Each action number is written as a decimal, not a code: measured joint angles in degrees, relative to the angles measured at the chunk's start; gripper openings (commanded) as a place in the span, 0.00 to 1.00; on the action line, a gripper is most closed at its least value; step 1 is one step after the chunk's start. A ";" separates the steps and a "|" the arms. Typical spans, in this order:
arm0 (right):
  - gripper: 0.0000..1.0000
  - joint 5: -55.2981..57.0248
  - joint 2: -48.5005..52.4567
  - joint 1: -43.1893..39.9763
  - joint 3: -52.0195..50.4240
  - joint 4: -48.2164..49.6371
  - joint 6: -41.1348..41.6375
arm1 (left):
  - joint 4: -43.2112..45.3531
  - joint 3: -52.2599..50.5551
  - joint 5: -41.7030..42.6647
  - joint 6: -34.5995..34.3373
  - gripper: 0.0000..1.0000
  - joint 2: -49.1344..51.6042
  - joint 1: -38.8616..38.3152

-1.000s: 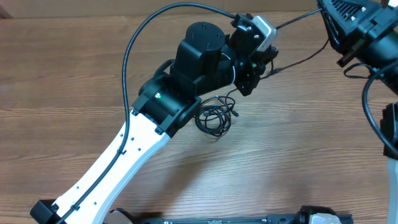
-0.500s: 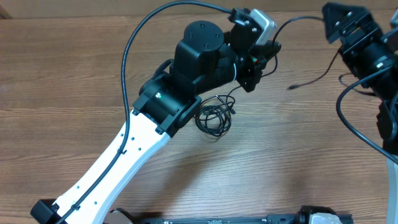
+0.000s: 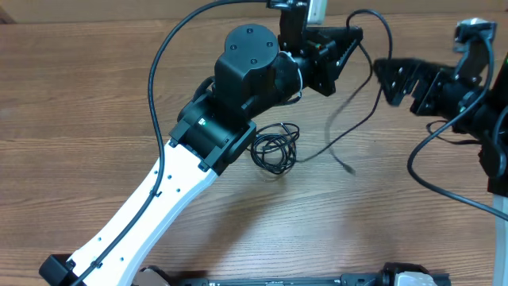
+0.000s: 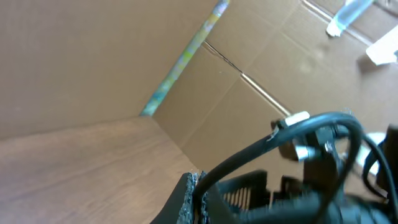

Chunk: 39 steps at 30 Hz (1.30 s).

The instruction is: Untangle cables

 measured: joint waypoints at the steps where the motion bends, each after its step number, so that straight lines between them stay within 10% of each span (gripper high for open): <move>1: 1.00 -1.51 0.00 0.00 0.00 -0.24 -1.46 | 0.02 0.00 -0.09 -0.90 0.04 0.00 0.00; 13: 0.99 -8.87 0.00 0.02 0.00 1.38 -7.58 | 4.13 0.00 3.30 -5.75 0.04 0.00 0.00; 22: 0.22 -12.04 0.66 0.02 0.00 4.04 -8.48 | 4.28 0.00 8.44 -5.92 0.04 0.00 0.00; 27: 0.04 -13.38 0.76 0.07 0.00 5.03 -8.07 | 4.24 0.00 8.81 -5.92 0.06 0.00 0.00; 29: 0.04 -13.70 0.76 0.07 0.00 6.08 -6.91 | 4.28 0.00 8.79 -5.88 0.21 0.00 0.04; 33: 0.04 -12.09 0.81 0.04 0.00 9.81 -1.99 | 4.17 0.00 9.42 -5.90 0.97 0.00 0.04; 39: 0.04 0.61 0.81 0.04 0.00 13.18 9.81 | -2.45 0.07 7.39 -4.76 1.00 0.00 0.04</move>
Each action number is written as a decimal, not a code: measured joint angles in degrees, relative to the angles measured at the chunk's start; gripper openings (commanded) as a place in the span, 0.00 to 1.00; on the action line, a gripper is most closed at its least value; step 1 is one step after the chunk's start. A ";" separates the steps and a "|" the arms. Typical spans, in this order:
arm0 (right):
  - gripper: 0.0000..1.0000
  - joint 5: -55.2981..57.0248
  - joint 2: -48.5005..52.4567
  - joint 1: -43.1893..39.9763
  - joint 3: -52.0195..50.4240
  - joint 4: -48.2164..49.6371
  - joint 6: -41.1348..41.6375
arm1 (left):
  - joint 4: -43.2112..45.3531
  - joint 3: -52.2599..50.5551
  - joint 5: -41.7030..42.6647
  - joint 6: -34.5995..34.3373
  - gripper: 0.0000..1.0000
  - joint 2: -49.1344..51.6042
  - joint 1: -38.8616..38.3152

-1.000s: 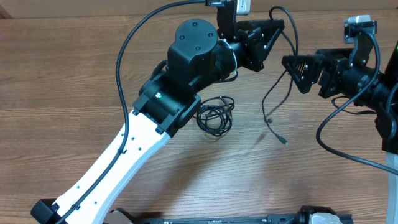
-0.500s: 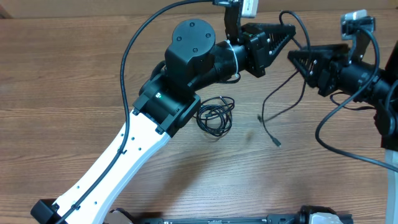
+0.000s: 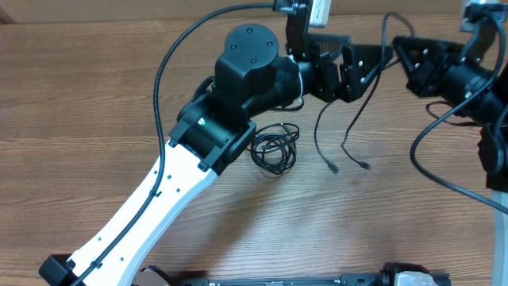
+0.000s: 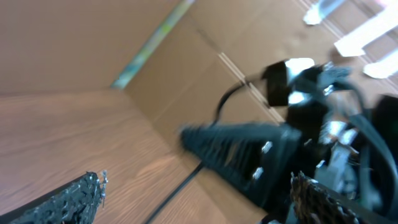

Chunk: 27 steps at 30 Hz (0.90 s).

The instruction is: Untangle cables

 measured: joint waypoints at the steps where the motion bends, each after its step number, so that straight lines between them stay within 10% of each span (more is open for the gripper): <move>1: 0.04 2.91 0.00 0.00 0.00 0.15 1.97 | -1.73 0.00 -0.79 0.42 1.00 0.00 0.02; 23: 0.04 24.98 16.06 0.00 0.02 36.44 22.77 | -27.23 0.04 -4.90 14.43 1.00 0.00 1.62; 27: 0.39 23.41 21.27 -0.04 0.00 36.41 24.09 | -29.22 0.04 -4.87 16.00 1.00 0.00 1.62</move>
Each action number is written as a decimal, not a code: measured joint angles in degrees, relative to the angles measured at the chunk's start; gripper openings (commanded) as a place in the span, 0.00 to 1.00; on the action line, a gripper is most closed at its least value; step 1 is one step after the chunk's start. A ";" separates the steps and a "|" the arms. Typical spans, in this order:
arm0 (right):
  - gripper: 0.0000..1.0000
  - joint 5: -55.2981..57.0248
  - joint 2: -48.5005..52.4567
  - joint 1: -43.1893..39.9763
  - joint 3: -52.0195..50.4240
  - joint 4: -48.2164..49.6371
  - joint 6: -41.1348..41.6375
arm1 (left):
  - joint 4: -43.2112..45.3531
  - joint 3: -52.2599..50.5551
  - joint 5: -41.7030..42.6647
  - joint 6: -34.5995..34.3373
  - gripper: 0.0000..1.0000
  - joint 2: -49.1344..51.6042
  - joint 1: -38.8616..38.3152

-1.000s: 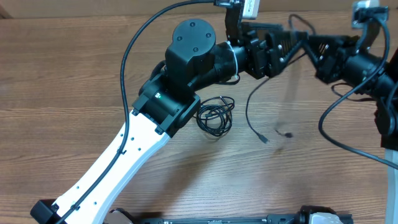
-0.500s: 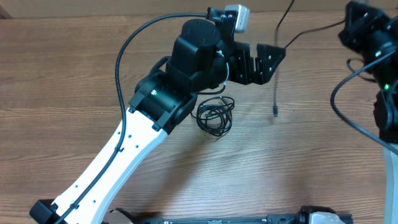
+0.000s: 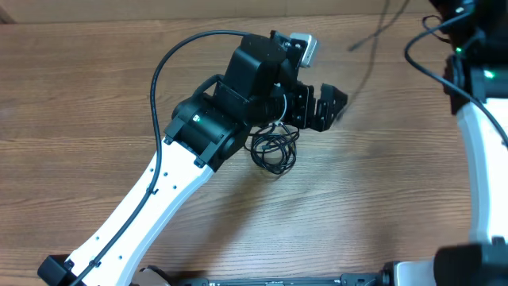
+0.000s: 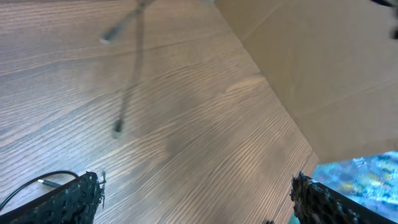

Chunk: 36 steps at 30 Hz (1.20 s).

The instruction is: Untangle cables

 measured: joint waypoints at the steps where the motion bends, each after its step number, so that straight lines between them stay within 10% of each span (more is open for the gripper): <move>1: 0.47 0.11 1.16 -0.17 0.00 -2.03 0.31 | -0.44 0.00 0.00 0.15 1.00 0.00 0.00; 6: 0.90 4.44 3.43 -2.93 -0.15 -13.07 -0.94 | -2.54 0.00 -0.04 1.51 1.00 0.00 0.00; 16: 1.00 15.91 3.43 -13.90 -0.13 -30.60 -7.02 | -4.66 0.00 -0.02 2.89 1.00 0.00 0.00; 36: 1.00 -4.35 3.43 -7.96 -0.15 -55.49 -8.00 | -30.64 0.00 0.96 -3.08 0.99 0.00 11.82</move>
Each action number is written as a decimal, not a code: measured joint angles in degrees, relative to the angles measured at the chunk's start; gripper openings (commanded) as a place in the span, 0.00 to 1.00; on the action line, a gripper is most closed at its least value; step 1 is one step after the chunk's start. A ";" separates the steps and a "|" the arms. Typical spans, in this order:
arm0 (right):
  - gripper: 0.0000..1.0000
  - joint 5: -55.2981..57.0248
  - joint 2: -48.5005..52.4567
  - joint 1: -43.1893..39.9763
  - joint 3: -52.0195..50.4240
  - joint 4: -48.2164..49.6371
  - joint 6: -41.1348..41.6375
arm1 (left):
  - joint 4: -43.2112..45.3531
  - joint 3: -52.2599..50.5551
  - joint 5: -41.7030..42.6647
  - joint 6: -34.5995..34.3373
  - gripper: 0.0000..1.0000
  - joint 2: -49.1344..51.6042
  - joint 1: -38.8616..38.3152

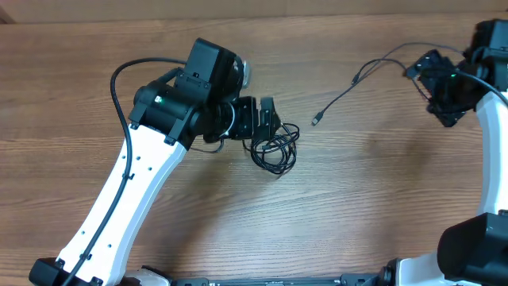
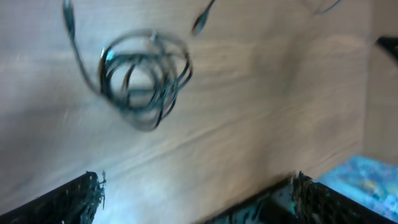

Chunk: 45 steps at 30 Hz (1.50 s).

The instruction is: Untangle cables

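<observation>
A coiled black cable [image 1: 275,148] lies on the wooden table; in the left wrist view the coiled cable [image 2: 145,79] shows blurred below the camera. My left gripper [image 1: 267,119] hangs open just left of and above the coil, its fingertips [image 2: 73,198] wide apart with nothing between them. A second thin black cable [image 1: 373,67] stretches from my right gripper [image 1: 439,84] at the far right towards the middle. One plug end [image 1: 317,119] rests on the table and another end [image 1: 355,79] lies further back. The right gripper looks shut on that cable.
The wooden table [image 1: 357,206] runs across the whole overhead view. The left arm's white link [image 1: 135,191] crosses the lower left. The right arm's white link [image 1: 492,143] stands along the right edge. A cardboard wall [image 1: 238,6] borders the back.
My left gripper has drawn back to the left and now points down over the coil. The right gripper has come back into view at the right, with the thin cable trailing onto the table.
First my left gripper was shut on the thin cable at the back, the right gripper close by. Then the left stood open and the right held the cable with its ends dangling. Later the right had it at the far back right; now it lies apart from the coil.
</observation>
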 measured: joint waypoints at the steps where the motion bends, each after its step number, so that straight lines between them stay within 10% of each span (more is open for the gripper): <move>1: 1.00 -0.02 0.00 0.96 0.00 0.02 0.00 | -0.85 0.00 0.15 0.33 1.00 0.00 -0.02; 45: 0.99 1.27 8.83 11.72 -0.11 13.53 3.02 | -9.90 0.00 3.02 3.10 1.00 0.00 -0.02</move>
